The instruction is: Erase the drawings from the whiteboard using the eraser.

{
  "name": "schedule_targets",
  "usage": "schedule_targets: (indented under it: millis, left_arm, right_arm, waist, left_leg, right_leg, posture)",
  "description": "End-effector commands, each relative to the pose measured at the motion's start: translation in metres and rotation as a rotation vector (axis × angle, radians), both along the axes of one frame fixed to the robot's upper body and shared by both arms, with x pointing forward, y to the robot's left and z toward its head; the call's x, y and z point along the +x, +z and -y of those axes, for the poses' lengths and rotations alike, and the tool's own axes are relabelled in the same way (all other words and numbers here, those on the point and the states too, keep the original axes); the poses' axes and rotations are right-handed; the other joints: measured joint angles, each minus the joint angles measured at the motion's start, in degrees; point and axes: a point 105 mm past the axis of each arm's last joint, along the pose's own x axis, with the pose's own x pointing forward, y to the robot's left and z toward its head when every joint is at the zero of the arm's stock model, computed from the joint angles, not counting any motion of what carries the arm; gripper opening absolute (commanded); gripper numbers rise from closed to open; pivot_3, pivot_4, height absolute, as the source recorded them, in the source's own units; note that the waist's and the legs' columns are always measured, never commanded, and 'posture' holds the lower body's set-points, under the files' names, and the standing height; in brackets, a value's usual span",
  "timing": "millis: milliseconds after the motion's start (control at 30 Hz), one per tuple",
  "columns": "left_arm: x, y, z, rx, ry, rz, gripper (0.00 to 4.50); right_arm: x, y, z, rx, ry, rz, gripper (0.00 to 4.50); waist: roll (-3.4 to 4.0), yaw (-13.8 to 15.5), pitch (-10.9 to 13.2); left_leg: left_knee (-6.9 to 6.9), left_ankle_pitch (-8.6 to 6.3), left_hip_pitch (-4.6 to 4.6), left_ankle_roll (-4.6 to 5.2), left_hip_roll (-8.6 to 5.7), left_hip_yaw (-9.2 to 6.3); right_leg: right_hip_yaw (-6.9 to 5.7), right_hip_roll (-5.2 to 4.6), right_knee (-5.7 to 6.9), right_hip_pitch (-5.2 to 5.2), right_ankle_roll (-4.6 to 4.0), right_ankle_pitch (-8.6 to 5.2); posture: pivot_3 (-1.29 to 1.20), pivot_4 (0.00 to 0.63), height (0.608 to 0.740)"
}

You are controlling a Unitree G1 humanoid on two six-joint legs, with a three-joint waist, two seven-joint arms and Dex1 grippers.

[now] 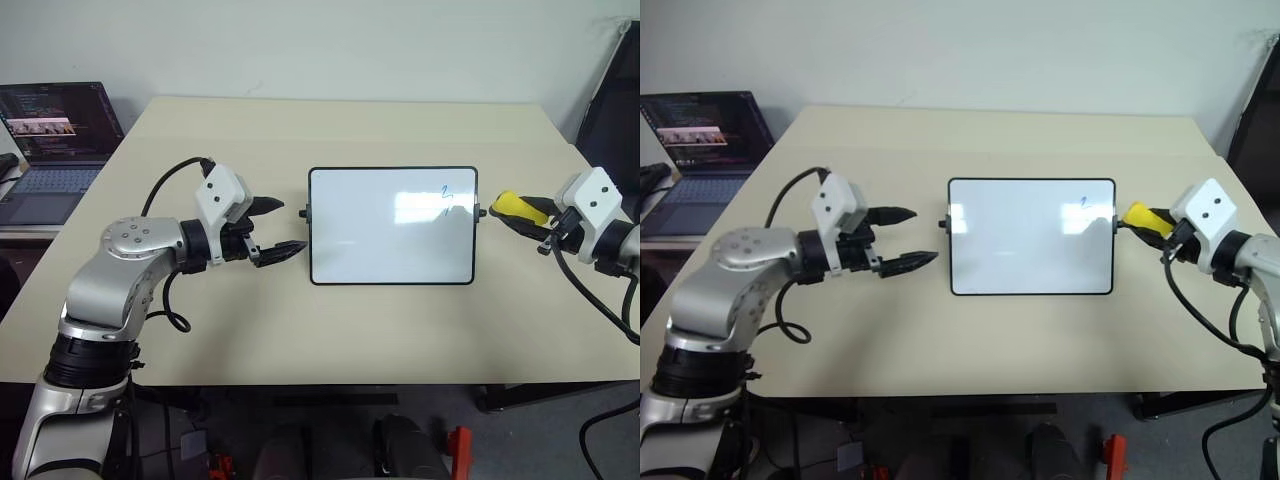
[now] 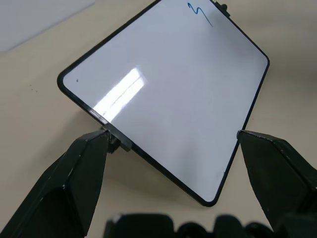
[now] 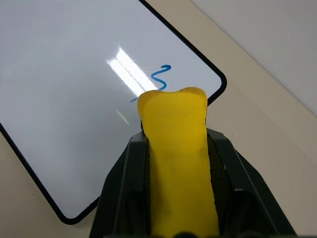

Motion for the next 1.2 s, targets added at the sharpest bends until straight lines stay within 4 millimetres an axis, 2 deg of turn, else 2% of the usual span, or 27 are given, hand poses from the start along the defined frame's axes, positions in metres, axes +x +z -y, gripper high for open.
schedule_targets:
  millis: [33,367,500,600,733,1033,1200]
  left_arm:
    - [0.001,0.020,-0.002,0.005,0.008,0.084,4.50]
    - [-0.001,0.019,0.000,0.013,-0.001,0.082,4.50]
    - [-0.001,0.016,0.002,0.013,-0.008,0.074,4.50]
    - [-0.001,0.014,0.005,0.009,-0.014,0.067,4.50]
    - [-0.001,0.012,0.007,0.011,-0.017,0.062,4.50]
    - [-0.003,0.011,0.006,0.010,-0.015,0.057,4.50]
    - [-0.003,0.009,0.007,0.005,-0.014,0.052,4.50]
  right_arm:
    - [0.000,0.016,-0.005,-0.010,0.018,0.059,1.11]
    - [0.002,0.022,-0.008,0.012,0.019,0.088,1.11]
    - [0.026,0.042,-0.010,0.086,-0.099,0.254,1.11]
    - [0.049,0.038,-0.007,0.110,-0.241,0.309,1.11]
    - [0.060,0.025,-0.023,0.100,-0.249,0.289,1.11]
    - [0.061,0.015,-0.070,0.087,-0.141,0.262,1.11]
    - [0.067,0.011,-0.074,0.070,-0.172,0.218,1.11]
  waist:
    - [0.00,-0.04,0.00]
    - [0.00,-0.04,0.00]
    - [0.00,-0.53,0.00]
    - [0.00,-0.56,-0.01]
    - [0.00,-0.44,0.00]
    - [0.00,-0.40,0.00]
    - [0.00,-0.47,0.00]
  left_leg:
    - [0.00,0.00,0.00,0.00,0.00,0.01]
    - [0.00,0.00,0.00,0.00,0.00,0.00]
    - [0.03,0.00,0.03,0.00,0.00,0.02]
    - [0.03,0.01,0.05,-0.01,0.00,0.01]
    - [0.01,0.01,0.01,-0.02,-0.01,0.01]
    - [0.01,0.00,-0.01,-0.02,-0.01,-0.02]
    - [0.02,0.00,-0.01,-0.02,-0.01,-0.02]
  right_leg:
    - [0.01,0.00,0.00,0.00,0.00,0.00]
    - [0.01,0.00,0.01,0.00,0.00,0.00]
    - [0.04,0.00,0.06,0.00,0.00,0.01]
    - [0.03,0.01,0.10,0.00,0.00,0.02]
    - [0.03,0.00,0.07,-0.01,0.00,0.01]
    - [0.00,-0.01,0.10,-0.03,0.00,0.02]
    - [0.00,-0.01,0.11,-0.03,0.00,0.02]
  posture:
    - [0.00,0.150,0.740]
    - [0.00,0.150,0.740]
    - [0.00,0.150,0.740]
    - [0.00,0.150,0.740]
    - [0.00,0.150,0.740]
    - [0.00,0.150,0.740]
    - [0.00,0.150,0.740]
